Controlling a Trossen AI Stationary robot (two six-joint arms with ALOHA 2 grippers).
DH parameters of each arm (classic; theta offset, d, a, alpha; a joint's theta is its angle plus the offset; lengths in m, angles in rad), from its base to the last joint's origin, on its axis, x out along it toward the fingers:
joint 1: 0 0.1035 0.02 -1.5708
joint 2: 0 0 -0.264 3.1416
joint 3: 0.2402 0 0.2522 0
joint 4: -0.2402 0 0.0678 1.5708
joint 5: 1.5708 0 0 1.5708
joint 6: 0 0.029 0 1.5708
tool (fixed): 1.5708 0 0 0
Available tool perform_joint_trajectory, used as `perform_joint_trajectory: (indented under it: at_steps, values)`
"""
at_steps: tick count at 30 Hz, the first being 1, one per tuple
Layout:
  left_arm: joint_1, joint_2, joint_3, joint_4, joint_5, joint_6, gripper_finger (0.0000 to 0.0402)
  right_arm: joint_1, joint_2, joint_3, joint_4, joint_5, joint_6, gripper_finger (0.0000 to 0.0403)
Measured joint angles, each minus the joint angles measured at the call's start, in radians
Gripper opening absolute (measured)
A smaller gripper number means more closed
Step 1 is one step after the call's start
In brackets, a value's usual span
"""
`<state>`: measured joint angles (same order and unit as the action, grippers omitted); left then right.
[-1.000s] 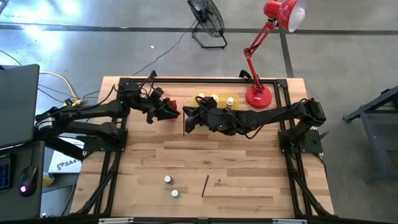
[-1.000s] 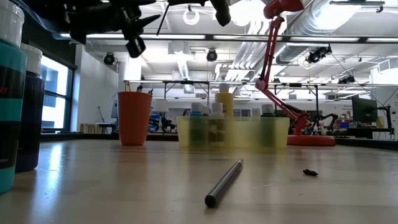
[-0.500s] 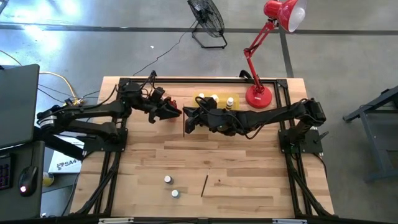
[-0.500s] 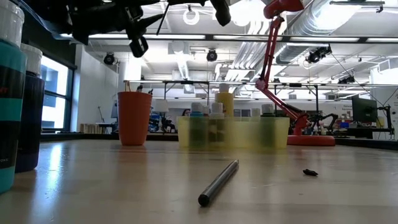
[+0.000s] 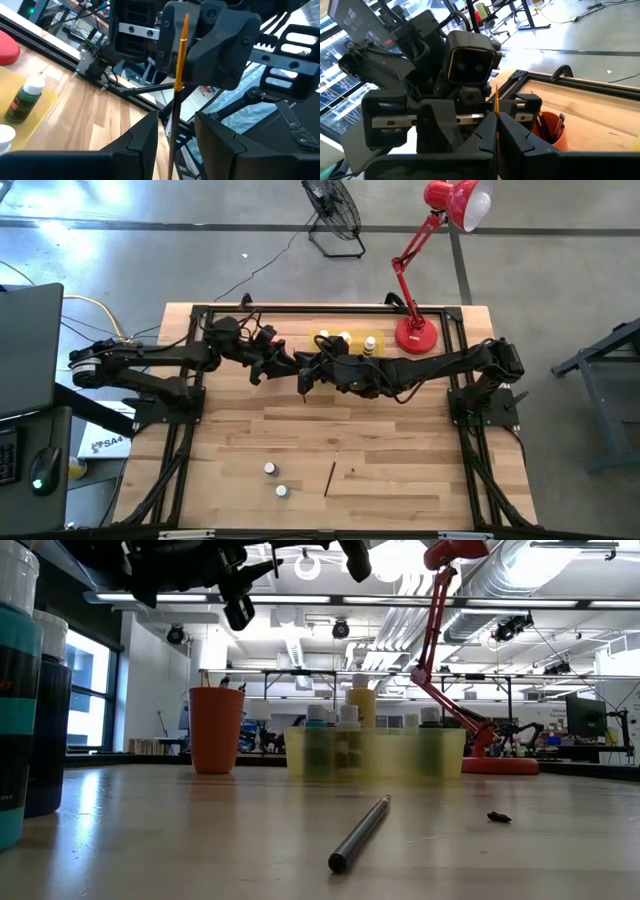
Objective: Pick & Place Paint Supplies
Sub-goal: Put the orange paintbrush into the orange cup
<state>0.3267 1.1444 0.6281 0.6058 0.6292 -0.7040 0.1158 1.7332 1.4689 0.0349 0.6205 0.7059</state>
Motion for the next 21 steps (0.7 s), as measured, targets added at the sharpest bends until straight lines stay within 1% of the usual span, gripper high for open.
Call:
perform_joint_trajectory:
  at_steps: [8,10,13,19,21]
  values:
    - [0.0,0.0,0.0,0.004,-0.023,0.02,0.0127,0.0,0.0,0.0,0.0,-0.002,0.0,0.0003]
    - [0.0,0.0,0.0,0.003,-0.032,0.022,0.0121,0.0,0.0,0.0,0.0,-0.002,0.0,0.0003]
    - [0.0,0.0,0.0,0.004,-0.038,0.037,0.0095,0.0,0.0,0.0,0.0,-0.002,0.0,0.0003]
    - [0.0,0.0,0.0,0.018,-0.046,0.049,0.0016,0.0,0.0,0.0,0.001,-0.003,0.0,0.0003]
    - [0.0,0.0,0.0,0.024,-0.046,0.059,0.001,0.0,0.0,0.0,0.004,-0.004,0.0,0.0003]
